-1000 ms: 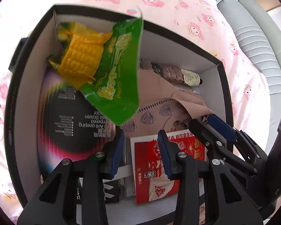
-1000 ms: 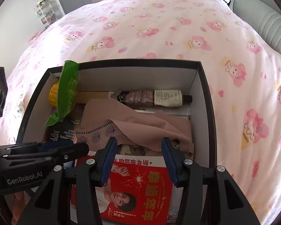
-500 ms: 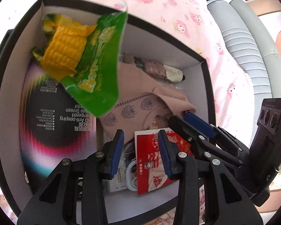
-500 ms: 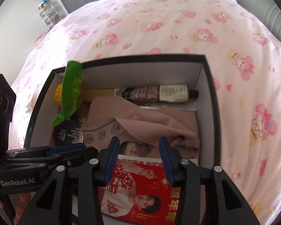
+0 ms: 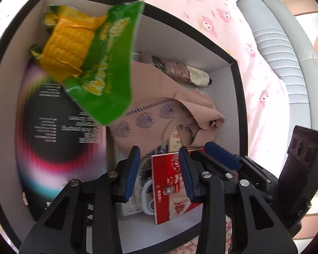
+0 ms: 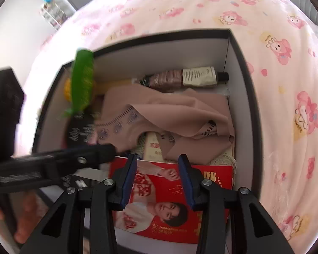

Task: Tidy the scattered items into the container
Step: 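Press the red card flat onto the box contents with both grippers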

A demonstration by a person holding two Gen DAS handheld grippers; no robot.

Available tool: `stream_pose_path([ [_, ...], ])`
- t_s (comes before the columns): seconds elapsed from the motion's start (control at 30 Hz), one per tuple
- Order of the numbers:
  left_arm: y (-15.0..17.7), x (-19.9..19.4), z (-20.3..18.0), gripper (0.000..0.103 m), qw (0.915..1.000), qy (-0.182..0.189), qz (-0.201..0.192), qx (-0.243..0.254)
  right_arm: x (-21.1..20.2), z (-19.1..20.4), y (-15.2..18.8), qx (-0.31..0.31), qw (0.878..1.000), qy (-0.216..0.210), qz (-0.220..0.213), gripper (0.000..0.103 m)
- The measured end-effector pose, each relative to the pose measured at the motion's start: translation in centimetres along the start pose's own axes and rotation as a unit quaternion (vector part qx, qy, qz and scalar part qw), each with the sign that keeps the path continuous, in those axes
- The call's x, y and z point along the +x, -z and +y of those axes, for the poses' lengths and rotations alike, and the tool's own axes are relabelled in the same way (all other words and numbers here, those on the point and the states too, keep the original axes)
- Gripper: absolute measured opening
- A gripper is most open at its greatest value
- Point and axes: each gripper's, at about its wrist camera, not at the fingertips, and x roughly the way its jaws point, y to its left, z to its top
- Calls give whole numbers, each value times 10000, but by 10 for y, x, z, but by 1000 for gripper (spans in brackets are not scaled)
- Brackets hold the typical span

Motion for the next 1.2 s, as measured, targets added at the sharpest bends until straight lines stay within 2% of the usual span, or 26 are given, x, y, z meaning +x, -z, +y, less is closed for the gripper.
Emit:
stream_pose_path([
  [0.13,-8,8,-6,38,9999,149,-74,-4,-10,-1,-2,-18,9995,205,-221,34],
  [0.23,-7,16,-4,38,9993,353,146,-63,-16,1,-3,-13,9982,438,-400,34],
  [0.37,-3,15,-6,38,9989,406,229,37,-26,-8,10,190,9979,281,-550,34],
  [0.5,1,4,-1,39,9979,612,166,-147,-34,-6,24,264,9966,328,-709,34],
  [0.57,6,0,0,42,9975,664,231,-102,-39,-5,28,272,9962,308,-773,34],
  [0.7,10,11,6,43,9966,621,523,-156,-32,-6,30,241,9969,375,-646,34],
  [0.8,9,10,4,43,9966,651,490,-85,-31,-8,32,312,9973,305,-597,34],
  [0.9,11,1,0,43,9974,638,317,100,-32,-5,35,283,9972,276,-640,34],
  [1.03,25,-23,-16,43,9969,415,-90,669,-44,-3,36,360,9954,367,-804,34],
  [1.1,38,-37,-26,43,9940,231,-319,1021,-53,-2,38,417,9945,358,-888,36],
  [1.2,58,-59,-38,43,9879,264,-580,1416,-64,5,44,379,9940,304,-978,36],
])
